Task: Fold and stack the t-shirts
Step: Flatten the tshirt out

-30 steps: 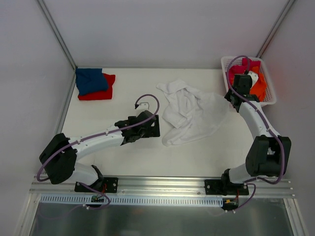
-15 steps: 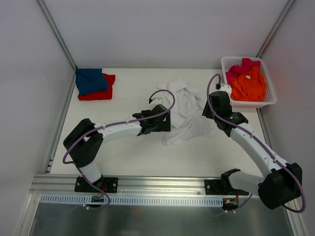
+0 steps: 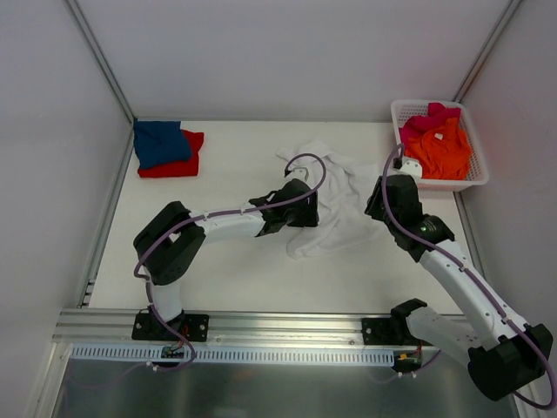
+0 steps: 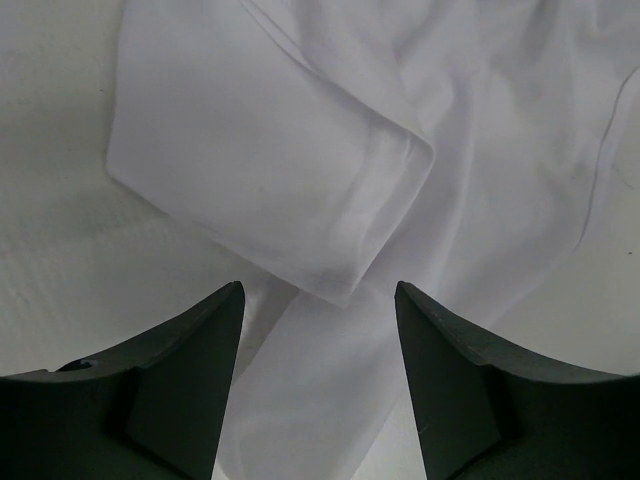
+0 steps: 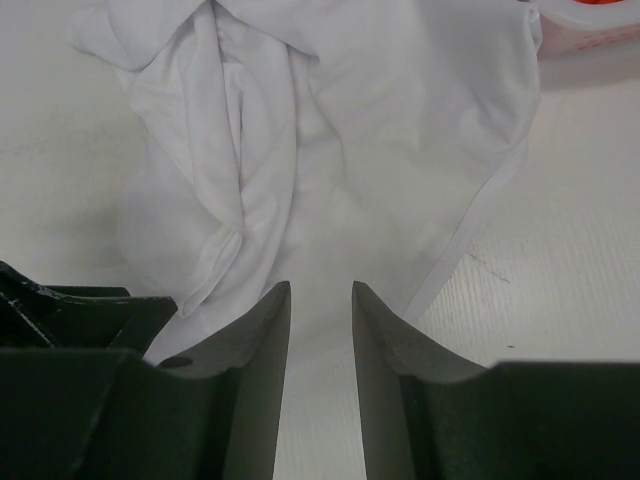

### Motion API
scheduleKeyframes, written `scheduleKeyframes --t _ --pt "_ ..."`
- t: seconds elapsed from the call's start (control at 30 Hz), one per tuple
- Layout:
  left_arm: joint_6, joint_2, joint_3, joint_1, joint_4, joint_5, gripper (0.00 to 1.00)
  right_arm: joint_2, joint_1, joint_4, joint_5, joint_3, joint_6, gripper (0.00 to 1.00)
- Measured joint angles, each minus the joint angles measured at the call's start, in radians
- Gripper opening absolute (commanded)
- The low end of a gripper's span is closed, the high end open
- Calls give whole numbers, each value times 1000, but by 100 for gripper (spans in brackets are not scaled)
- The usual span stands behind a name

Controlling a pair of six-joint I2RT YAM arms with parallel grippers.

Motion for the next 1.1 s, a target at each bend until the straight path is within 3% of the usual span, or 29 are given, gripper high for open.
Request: scheduleKeyframes --t 0.23,0.53,0.63,0.77,0.87,0.93,1.1 --pt "8 84 49 -35 35 53 55 -2 0 -14 0 -11 8 34" --pt "15 112 53 -47 40 66 55 -30 0 -17 -1 -11 13 34" --pt "17 112 53 -47 34 55 40 -31 0 -18 -1 -11 14 34" --pt "23 112 53 -47 21 23 38 -31 0 -15 -3 -14 16 34" --pt "24 112 53 -47 16 5 50 -31 0 -17 -5 -29 16 34" --pt "26 112 53 -47 9 -12 69 -31 1 -17 -5 -34 16 34" --pt "27 110 52 -47 -12 -50 76 -30 5 -16 -6 -40 16 34"
